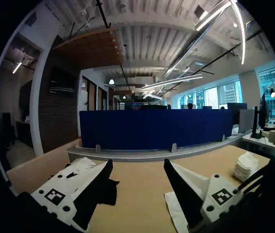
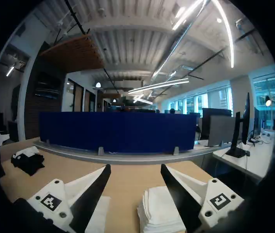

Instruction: Fold towel

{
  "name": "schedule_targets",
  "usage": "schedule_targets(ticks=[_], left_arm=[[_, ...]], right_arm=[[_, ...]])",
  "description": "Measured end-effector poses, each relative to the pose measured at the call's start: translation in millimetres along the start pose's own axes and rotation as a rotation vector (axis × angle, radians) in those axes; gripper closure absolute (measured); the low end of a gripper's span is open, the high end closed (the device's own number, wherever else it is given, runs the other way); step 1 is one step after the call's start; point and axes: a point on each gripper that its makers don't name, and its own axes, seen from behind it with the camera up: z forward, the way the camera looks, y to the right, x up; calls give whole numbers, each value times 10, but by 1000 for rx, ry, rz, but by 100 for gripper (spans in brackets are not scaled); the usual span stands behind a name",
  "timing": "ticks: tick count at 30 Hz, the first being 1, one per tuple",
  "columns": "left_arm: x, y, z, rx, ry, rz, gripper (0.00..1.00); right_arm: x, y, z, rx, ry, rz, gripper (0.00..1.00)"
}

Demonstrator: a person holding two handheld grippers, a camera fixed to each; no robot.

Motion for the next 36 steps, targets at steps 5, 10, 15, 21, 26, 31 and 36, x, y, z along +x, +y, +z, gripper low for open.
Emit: schedule_targets(ticks=[5, 10, 15, 21, 26, 31, 36], left_arm=[[286, 76, -25, -20, -13, -6, 2], [387, 147, -23, -43, -44, 9, 2], [413, 258, -26, -87, -78, 30, 2], [327, 441, -47, -181, -160, 65, 2], [200, 614, -99, -279, -228, 118, 2], [30, 824, -199, -387, -295, 188, 2], [-124, 928, -269, -439, -343, 215, 2]], right_arm=[[281, 3, -25, 14, -8, -12, 0], [355, -7, -19, 42, -31, -27, 0], [347, -93, -42, 92, -73, -45, 0], [240, -324, -129, 209, -164, -105, 0], [106, -577, -264, 337, -257, -166, 0], [-79, -754, -381, 435, -348, -232, 0], [-196, -846, -436, 482, -395, -261, 0]])
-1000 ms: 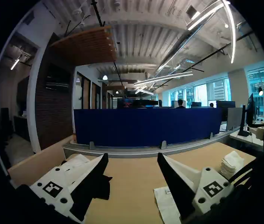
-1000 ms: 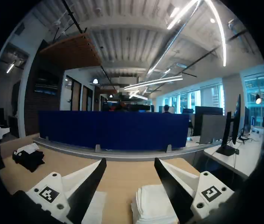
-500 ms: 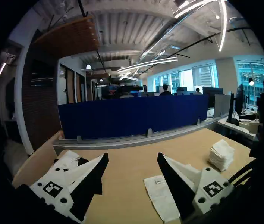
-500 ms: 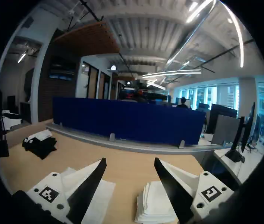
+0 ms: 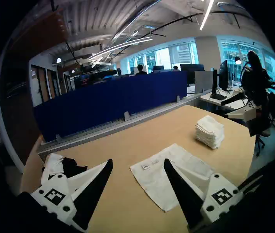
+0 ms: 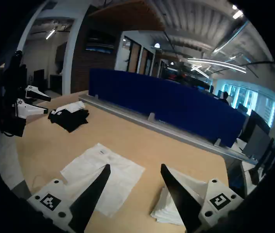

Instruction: Fold towel

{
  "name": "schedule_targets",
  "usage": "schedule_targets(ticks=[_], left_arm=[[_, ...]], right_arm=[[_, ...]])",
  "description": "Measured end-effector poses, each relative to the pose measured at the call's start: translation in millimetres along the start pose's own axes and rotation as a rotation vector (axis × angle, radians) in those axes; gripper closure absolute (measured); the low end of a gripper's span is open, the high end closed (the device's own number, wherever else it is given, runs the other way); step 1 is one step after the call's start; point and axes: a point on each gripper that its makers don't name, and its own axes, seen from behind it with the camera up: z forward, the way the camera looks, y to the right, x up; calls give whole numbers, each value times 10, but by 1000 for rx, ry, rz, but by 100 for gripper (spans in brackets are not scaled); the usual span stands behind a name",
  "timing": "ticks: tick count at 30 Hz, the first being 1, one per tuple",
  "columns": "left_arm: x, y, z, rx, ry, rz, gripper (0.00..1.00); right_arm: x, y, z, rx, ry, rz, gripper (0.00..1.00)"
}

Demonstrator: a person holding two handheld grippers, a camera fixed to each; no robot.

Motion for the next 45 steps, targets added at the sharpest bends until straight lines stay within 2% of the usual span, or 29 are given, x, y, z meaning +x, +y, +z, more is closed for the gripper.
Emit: schedule_targets(ticks=[8, 14, 26, 31, 38, 41, 45], left_arm=[[-337, 114, 130, -22, -65, 9, 2], [-715, 125, 245, -16, -132, 15, 2], [-1410, 442, 431, -91, -246, -11, 2], [-1654, 550, 494, -124, -295, -3, 2], [-1982, 793, 557, -209, -367, -38, 3], [-2115, 854, 597, -221, -390, -44, 3], [-2277, 902, 635, -229, -417, -26, 3]], right_arm=[[-219, -116, 86, 26, -47, -23, 0], [-512, -171, 194, 30, -90, -28, 0], [-1144, -406, 405, 90, -181, 5, 0], [-1395, -527, 467, 126, -216, 5, 0], [-1738, -626, 570, 148, -267, 9, 0], [-1871, -673, 602, 163, -288, 21, 0], [-2021, -722, 637, 177, -314, 29, 0]])
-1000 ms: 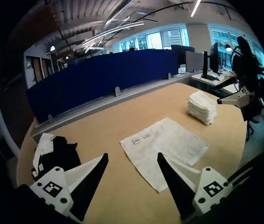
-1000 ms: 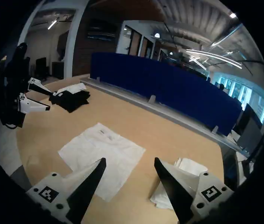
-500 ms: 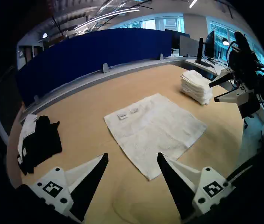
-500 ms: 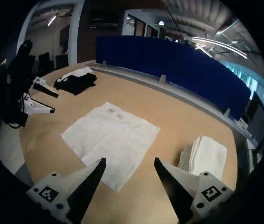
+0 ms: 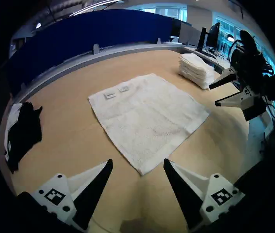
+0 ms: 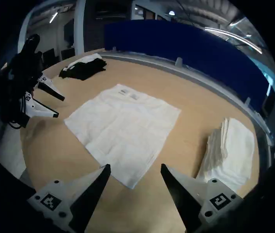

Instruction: Fold towel

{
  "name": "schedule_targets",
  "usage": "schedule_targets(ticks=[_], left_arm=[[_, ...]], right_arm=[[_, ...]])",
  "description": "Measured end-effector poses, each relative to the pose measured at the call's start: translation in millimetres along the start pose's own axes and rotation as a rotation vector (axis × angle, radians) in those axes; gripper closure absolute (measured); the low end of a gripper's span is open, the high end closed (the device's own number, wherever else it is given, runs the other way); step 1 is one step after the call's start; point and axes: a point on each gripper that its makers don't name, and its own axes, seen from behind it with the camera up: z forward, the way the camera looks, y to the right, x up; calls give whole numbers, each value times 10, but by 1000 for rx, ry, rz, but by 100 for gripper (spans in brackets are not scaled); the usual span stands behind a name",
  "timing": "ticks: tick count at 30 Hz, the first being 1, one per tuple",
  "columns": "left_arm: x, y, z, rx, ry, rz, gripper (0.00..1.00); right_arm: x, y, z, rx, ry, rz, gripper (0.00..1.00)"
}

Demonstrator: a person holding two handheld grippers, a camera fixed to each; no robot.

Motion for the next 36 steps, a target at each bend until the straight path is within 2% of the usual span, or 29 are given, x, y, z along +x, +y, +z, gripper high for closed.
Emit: schedule_targets(ticks=[10, 22, 25, 30, 32, 36], left_arm=[[-163, 45, 149, -6, -55, 26, 4], [-355, 99, 244, -23, -127, 49, 17], [-360, 98, 253, -18, -133, 53, 24], [-346, 74, 241, -9, -137, 45, 36], [-349, 63, 233, -8, -142, 44, 49], [-358, 68, 243, -5, -144, 53, 59]], right_arm=[[-220, -45, 122, 14, -39, -2, 0], [-387, -69, 198, 21, -71, 15, 4], [-411, -77, 222, 26, -77, 26, 7], [-430, -84, 260, 35, -82, 44, 21], [-432, -87, 271, 38, -82, 46, 26], [-449, -100, 271, 42, -89, 37, 35]])
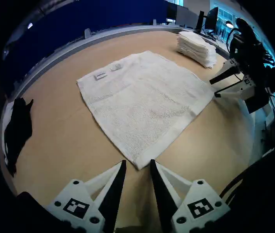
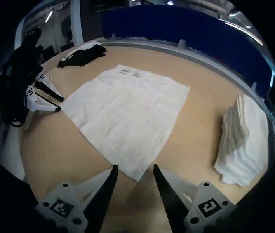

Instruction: Fold towel

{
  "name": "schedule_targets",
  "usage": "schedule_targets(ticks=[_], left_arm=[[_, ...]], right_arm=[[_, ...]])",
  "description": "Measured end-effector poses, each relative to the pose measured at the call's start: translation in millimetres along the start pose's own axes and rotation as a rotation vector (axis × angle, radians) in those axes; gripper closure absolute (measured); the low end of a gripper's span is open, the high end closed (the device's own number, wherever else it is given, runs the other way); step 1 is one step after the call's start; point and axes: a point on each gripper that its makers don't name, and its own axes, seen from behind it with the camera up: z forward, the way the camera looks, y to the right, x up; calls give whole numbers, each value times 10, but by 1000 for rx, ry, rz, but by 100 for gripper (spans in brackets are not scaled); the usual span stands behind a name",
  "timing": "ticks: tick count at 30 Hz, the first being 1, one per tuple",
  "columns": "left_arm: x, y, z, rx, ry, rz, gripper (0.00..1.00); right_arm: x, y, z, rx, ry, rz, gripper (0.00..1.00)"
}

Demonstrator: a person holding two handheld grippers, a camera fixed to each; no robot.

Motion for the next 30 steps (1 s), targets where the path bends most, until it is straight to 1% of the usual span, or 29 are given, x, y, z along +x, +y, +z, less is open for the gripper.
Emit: schedule_targets(ticks=[4, 7, 9, 14, 19, 22, 23, 30], left_arm=[[-1, 31, 15, 1, 0, 9, 69], [2, 51, 18, 3, 1, 12, 72], [3, 61, 18, 3, 1, 13, 74], [0, 62, 21, 1, -1, 5, 77], [2, 29, 25, 9, -3, -2, 85], [2, 18, 20, 15, -3, -6, 89], [2, 16, 19, 17, -2, -7, 89], [11, 18, -5, 20, -2, -15, 91]], right_arm=[[-57, -5, 16, -1, -13, -8, 49], [-78, -5, 24, -4, -14, -5, 57], [-79, -5, 23, -5, -14, -2, 58], [-89, -11, 12, 6, -25, 2, 66], [-69, -20, 0, 34, -30, 20, 72], [-35, -15, -12, 38, -21, 27, 80], [-22, -11, -17, 37, -18, 27, 83], [12, -27, -20, 34, -6, 9, 90]])
